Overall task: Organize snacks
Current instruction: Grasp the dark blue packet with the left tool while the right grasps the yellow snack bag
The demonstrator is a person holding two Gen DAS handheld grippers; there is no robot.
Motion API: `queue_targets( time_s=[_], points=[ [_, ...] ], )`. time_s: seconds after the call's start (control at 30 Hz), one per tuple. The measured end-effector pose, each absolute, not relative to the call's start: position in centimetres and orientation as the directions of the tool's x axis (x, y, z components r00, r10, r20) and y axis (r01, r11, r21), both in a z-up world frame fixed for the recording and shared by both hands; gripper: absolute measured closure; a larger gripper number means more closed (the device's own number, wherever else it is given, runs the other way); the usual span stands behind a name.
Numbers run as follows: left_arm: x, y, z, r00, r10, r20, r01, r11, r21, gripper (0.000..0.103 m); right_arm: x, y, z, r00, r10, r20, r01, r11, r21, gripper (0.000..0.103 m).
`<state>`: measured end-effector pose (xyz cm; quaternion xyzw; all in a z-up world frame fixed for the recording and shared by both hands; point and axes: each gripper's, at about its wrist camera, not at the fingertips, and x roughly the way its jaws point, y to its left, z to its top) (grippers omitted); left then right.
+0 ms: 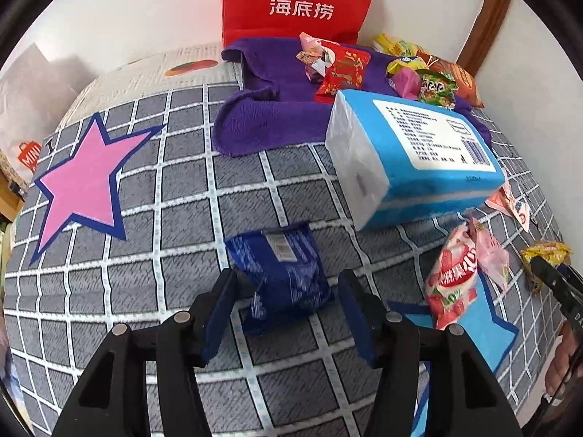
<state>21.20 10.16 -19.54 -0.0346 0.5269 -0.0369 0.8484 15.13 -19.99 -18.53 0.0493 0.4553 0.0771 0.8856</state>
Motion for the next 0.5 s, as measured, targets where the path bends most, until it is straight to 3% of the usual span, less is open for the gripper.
queue_targets(
  time_s=[0.17, 0.2, 0.23, 0.33, 0.5],
  points=[
    [21.7, 9.7, -19.9, 0.470, -0.065, -0.880, 0.001, 0.997, -0.073, 0.047, 15.4, -20.0, -19.2, 0.550, 0.189, -0.814, -0.106, 0.982, 0.157, 0.041],
    [21.6, 9.6, -19.9, 0.482, -0.060, -0.874, -0.002, 0.998, -0.070, 0.049, 15.4, -20.1, -19.3, 0.548, 0.187, -0.815, -0.106, 0.982, 0.155, 0.040],
    [21.4, 9.7, -19.9, 0.496, -0.052, -0.867, -0.008, 0.998, -0.065, 0.059, 15.2, -20.3, -19.3, 0.551, 0.185, -0.814, -0.105, 0.983, 0.153, 0.036],
    [20.8, 9.6, -20.1, 0.526, -0.033, -0.850, 0.001, 0.999, -0.038, 0.062, 14.5, -21.2, -19.0, 0.579, 0.187, -0.794, -0.088, 0.982, 0.167, 0.026],
    [19.8, 8.9, -20.3, 0.580, 0.004, -0.815, 0.014, 1.000, 0.014, 0.062, 14.6, -21.7, -19.5, 0.579, 0.202, -0.790, -0.045, 0.975, 0.216, 0.026]
  ],
)
